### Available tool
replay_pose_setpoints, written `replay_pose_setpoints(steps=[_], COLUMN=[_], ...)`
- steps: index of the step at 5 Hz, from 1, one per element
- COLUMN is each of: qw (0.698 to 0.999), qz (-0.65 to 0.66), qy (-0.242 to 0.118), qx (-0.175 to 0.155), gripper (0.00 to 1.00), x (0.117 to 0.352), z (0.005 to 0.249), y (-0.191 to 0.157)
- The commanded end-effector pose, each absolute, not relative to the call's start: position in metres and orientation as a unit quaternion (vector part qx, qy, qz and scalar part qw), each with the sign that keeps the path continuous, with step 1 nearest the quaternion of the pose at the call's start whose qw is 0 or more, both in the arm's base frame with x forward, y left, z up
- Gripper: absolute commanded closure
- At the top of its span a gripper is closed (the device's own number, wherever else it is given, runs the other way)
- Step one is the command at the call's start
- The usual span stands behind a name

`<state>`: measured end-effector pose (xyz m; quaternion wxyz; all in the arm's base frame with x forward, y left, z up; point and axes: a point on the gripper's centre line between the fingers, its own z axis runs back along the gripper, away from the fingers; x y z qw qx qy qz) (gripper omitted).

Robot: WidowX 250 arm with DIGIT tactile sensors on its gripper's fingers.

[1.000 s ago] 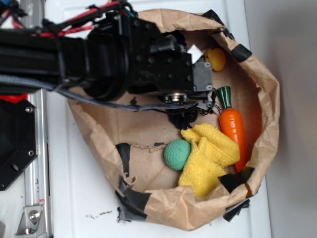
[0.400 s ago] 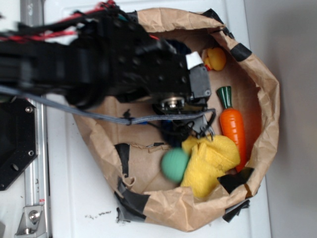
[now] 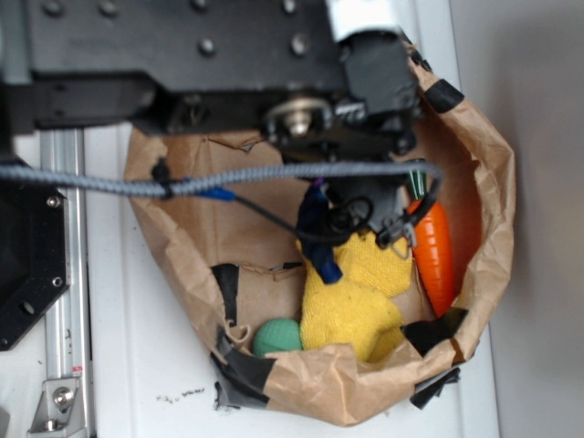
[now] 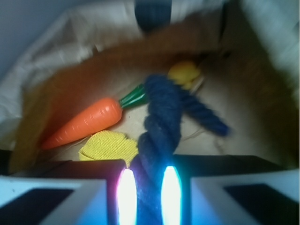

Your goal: Grab the blue rope.

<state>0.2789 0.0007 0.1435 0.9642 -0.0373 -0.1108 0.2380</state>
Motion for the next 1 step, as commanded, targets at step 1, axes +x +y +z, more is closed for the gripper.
replay_pose_setpoints(steps=[1], qw=[0.969], qz=[0.226], qy=[-0.098], qx=[-0.005], gripper=[1.0], x=[0.2773], z=[0.1623], y=[0.0277])
